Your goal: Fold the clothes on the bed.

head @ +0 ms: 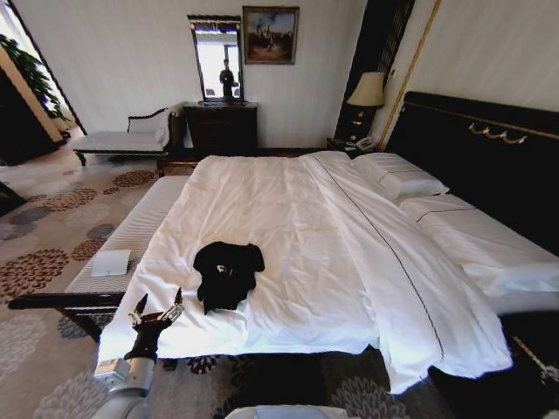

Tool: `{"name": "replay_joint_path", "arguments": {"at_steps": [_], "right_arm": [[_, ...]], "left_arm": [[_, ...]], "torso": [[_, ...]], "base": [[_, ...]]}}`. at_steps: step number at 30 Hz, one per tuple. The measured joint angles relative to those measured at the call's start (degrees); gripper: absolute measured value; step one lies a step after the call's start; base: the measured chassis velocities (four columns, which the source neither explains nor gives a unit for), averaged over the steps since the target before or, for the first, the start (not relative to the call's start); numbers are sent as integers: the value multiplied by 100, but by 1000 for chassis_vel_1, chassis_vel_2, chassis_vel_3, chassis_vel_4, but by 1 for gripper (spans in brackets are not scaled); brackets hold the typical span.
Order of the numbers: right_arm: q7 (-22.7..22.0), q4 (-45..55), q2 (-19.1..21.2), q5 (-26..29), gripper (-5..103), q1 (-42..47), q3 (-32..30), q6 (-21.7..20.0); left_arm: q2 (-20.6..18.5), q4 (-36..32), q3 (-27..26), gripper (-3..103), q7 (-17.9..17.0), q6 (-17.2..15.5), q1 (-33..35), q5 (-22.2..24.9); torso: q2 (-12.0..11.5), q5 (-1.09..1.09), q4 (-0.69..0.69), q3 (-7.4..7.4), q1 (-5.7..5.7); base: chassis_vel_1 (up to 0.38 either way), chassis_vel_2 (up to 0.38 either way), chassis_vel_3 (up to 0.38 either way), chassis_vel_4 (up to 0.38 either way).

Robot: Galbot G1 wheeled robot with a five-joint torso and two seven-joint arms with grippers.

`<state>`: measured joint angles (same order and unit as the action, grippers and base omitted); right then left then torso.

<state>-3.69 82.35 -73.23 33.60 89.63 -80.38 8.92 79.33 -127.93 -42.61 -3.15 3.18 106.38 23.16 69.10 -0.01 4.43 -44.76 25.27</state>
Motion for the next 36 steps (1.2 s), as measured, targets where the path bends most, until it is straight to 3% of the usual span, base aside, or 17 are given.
{"name": "replay_joint_path", "arguments": {"at_steps": [2,5,10,16,23,36], "right_arm": [[22,222,-52,47,71,109,35,11],[59,548,-123,115,76,237,115,66],[269,1527,-403,11,97,480,448,267],[285,2426,-889,-744,100,632,1165,324],[276,2753,-1334,-1393,100,748,1901,370],[398,2795,-1646,-1644,100,1035,2175,689]], "left_arm": [[-11,12,2,100,-1,0,1,-1],[-14,32,2,100,-1,-1,2,-4],[-14,43,35,100,-2,-3,2,-51],[7,44,27,100,-3,-4,3,-45],[-75,39,-62,100,1,25,88,-1],[-35,-14,43,100,-18,-15,75,-129]], "torso": [[1,0,0,0,-1],[0,1,1,0,0],[-1,0,-2,0,0],[-1,-1,-2,0,0],[-1,0,-2,0,1],[-1,-7,-2,1,1]], "base": [[0,0,0,0],[0,0,0,0],[0,0,0,0],[0,0,0,0],[5,4,-10,-8],[141,135,-136,-139]]}}
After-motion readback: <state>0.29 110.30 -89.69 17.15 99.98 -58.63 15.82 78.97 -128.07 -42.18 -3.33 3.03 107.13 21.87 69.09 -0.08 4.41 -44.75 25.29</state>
